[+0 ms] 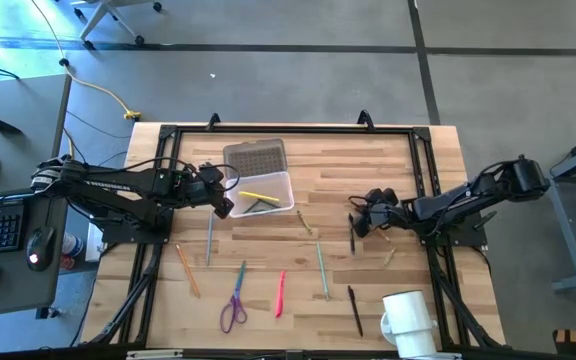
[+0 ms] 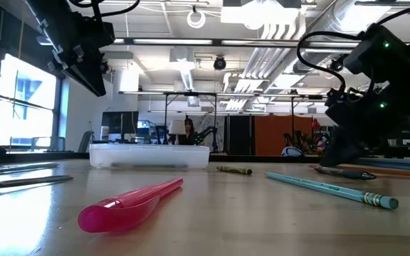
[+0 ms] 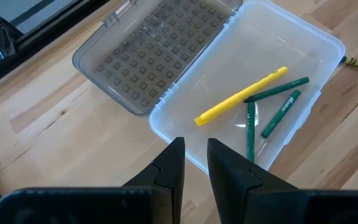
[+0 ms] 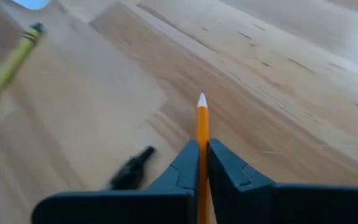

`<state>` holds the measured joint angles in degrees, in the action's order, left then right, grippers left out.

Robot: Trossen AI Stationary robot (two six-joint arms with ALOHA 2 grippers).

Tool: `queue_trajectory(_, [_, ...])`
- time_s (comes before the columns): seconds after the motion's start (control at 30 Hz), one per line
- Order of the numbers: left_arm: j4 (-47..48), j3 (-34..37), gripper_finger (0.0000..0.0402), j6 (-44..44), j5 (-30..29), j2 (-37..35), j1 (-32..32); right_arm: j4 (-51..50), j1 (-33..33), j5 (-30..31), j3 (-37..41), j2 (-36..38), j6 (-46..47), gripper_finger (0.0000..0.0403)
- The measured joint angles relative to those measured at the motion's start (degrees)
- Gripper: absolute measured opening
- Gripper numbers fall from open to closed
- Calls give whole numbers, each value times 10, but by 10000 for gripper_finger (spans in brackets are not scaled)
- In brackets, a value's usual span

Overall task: Pick & place school supplies into a supply box
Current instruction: Put the right orange pencil into the transparent supply box

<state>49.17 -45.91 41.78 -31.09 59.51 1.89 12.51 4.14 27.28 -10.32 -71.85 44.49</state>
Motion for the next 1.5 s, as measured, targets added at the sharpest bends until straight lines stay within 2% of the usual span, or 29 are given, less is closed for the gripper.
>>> queue_trajectory(0.23, [-1,0,104,-12,-1,0,0,18,0,7,-1,-31,-19,28])
queue_trajectory(0.47, [-2,0,104,-12,-1,0,0,126,0,31,-1,-111,-74,36])
queue_trajectory(0.73, [-2,0,104,-12,-1,0,0,189,0,31,-2,-163,-131,91])
queue_trajectory(0.83, [-2,0,104,-13,-1,0,0,211,0,33,-2,-176,-168,98])
queue_trajectory(0.97, [-2,0,104,-12,-1,0,0,225,-1,26,-3,-181,-198,79])
queue_trajectory(1.17, [-2,0,104,-12,0,0,0,219,-1,29,-18,-182,-202,12])
queue_trajectory(1.27, [-2,0,104,-12,0,0,0,211,-1,30,-37,-185,-215,12])
queue_trajectory(1.5, [-2,0,104,-15,1,0,0,216,-28,24,-147,-184,-336,4])
